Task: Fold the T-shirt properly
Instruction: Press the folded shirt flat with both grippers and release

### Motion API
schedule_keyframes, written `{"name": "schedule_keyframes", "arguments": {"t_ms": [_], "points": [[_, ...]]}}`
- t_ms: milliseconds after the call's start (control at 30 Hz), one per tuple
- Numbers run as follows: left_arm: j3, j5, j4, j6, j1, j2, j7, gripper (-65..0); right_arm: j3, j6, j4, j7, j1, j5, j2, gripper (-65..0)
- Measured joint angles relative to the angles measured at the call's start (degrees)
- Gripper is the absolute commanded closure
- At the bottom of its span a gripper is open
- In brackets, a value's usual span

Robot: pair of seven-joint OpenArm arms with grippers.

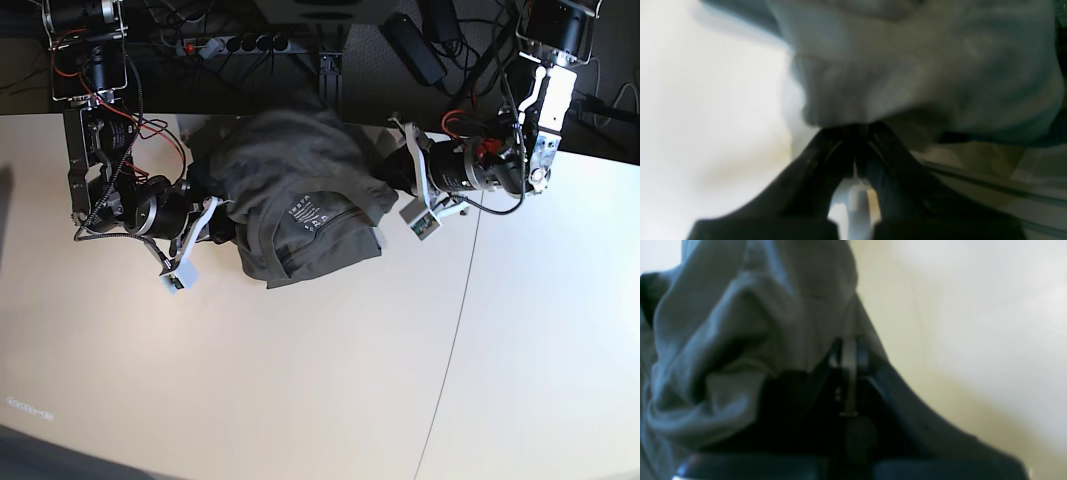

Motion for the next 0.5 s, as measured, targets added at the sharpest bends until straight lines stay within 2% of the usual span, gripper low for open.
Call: {"name": "schedule_keyframes", "arguments": {"t_ms": [267, 500], "points": [[-0.2, -0.5, -18.4, -0.5, -13.9, 6.7, -0.9, 0.0, 0.0, 0.0, -0.1, -0.6, 0.0, 0.9, 0.0, 0.0], [-0.1, 2.6, -26.6, -0.7, -22.0, 10.2, 0.4, 0.0, 2.8, 0.0, -0.1, -3.6, -0.2, 2.4, 0.0, 0.0]]}}
